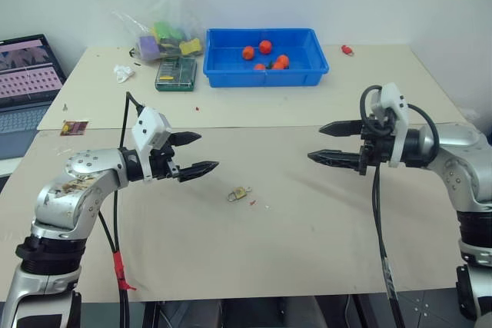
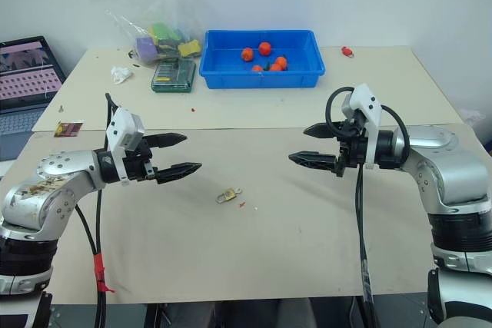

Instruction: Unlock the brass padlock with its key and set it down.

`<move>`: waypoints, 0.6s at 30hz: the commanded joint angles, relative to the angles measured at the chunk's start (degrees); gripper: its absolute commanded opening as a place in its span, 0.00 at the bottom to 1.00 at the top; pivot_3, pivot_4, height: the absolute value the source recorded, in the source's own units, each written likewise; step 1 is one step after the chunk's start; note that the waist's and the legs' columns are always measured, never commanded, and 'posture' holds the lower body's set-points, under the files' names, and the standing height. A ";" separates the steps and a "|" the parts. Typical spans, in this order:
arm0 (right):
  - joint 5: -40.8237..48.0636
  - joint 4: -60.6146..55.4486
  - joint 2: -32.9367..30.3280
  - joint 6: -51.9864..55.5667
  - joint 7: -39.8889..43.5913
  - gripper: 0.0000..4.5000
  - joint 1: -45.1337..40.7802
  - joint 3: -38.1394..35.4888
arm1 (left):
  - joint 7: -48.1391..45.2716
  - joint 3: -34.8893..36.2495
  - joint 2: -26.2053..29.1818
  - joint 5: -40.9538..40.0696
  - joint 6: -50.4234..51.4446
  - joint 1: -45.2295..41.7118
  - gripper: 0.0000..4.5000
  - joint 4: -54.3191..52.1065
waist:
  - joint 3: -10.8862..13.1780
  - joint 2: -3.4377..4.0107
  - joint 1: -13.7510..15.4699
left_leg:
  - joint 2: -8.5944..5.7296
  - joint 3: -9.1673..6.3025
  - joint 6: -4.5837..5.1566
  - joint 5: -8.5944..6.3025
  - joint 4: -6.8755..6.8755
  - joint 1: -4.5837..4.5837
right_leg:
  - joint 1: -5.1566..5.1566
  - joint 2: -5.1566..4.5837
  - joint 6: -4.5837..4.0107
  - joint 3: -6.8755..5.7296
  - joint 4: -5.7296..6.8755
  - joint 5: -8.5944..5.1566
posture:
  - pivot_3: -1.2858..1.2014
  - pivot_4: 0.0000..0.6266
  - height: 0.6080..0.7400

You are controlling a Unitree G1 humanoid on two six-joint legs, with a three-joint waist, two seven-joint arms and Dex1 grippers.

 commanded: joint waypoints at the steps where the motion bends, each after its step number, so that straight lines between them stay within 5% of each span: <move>1: 0.70 -1.84 -0.83 -0.08 -0.26 1.00 0.44 -1.82 | -0.05 3.04 -0.17 -5.71 4.44 -2.11 0.99 -1.59 | 0.00 0.00 0.01 | 0.00 0.01 0.00 0.00 0.00 0.00 | 0.00 0.00 0.00 0.00 0.00 0.00 | 0.52 0.24 1.00; 5: 0.58 -1.44 -0.72 -0.43 -0.61 1.00 1.08 -1.85 | -0.69 7.18 -2.65 -14.83 8.84 -2.38 0.99 -2.67 | 0.00 -0.01 0.03 | 0.01 0.04 0.04 -0.02 0.04 0.00 | -0.03 0.00 0.00 0.06 0.04 0.00 | 0.52 0.24 1.00; 14: -0.11 -1.93 0.20 -1.37 -3.21 1.00 2.36 -2.27 | 1.94 -12.82 -6.29 8.97 -10.05 8.32 0.99 -6.21 | 0.00 -0.03 0.16 | -0.03 0.41 0.09 -0.06 0.05 0.06 | -0.18 0.01 0.00 0.58 0.00 0.01 | 0.52 0.24 1.00; 18: 0.01 -3.97 -0.24 -1.50 -4.73 1.00 5.22 -3.66 | 7.18 -18.88 -11.48 13.91 -9.66 9.23 0.99 -6.34 | 0.00 -0.03 0.78 | -0.01 0.49 0.18 -0.11 0.04 0.05 | -0.23 0.02 -0.01 0.59 -0.01 0.02 | 0.52 0.24 1.00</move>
